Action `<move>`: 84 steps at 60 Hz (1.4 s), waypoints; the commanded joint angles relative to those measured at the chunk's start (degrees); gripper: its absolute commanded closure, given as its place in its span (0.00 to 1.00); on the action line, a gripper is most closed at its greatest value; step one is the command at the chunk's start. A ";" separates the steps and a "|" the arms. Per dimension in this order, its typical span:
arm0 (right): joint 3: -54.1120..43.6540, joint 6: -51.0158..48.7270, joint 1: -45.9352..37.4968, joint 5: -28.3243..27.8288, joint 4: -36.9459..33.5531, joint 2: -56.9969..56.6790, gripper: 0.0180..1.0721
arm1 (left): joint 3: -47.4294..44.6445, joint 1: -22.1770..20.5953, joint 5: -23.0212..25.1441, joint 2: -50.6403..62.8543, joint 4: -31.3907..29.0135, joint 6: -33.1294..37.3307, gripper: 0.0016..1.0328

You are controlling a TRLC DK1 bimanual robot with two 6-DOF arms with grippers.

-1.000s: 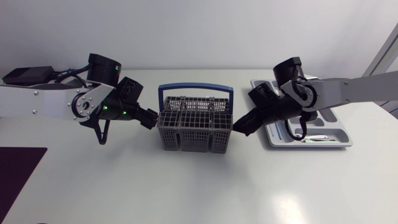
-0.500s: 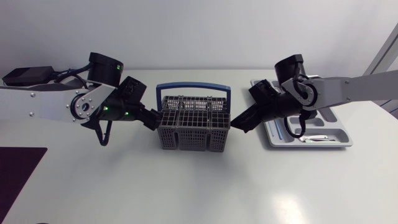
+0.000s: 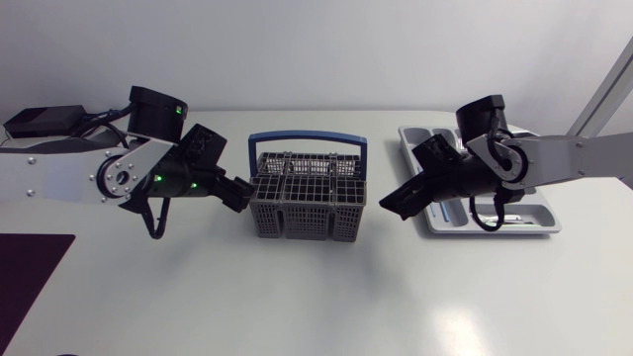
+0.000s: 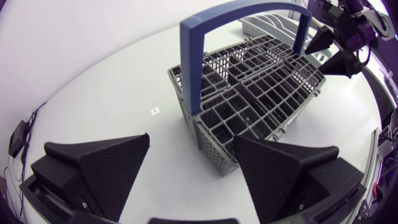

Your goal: Unload the cutlery basket into the drawer organizer.

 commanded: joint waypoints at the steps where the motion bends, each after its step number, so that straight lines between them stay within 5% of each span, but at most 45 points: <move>1: -2.41 -1.11 -0.62 0.57 0.51 -3.28 0.05 | -1.83 0.64 0.48 -3.18 -0.89 -0.53 0.05; 43: -10.68 -1.64 -10.47 2.51 1.13 -28.15 0.05 | -10.97 11.54 0.04 -32.10 -3.18 -0.27 0.04; 84: -28.43 -1.73 -12.05 11.38 11.32 -55.58 0.05 | -23.37 14.79 -3.74 -58.29 2.36 -0.18 0.04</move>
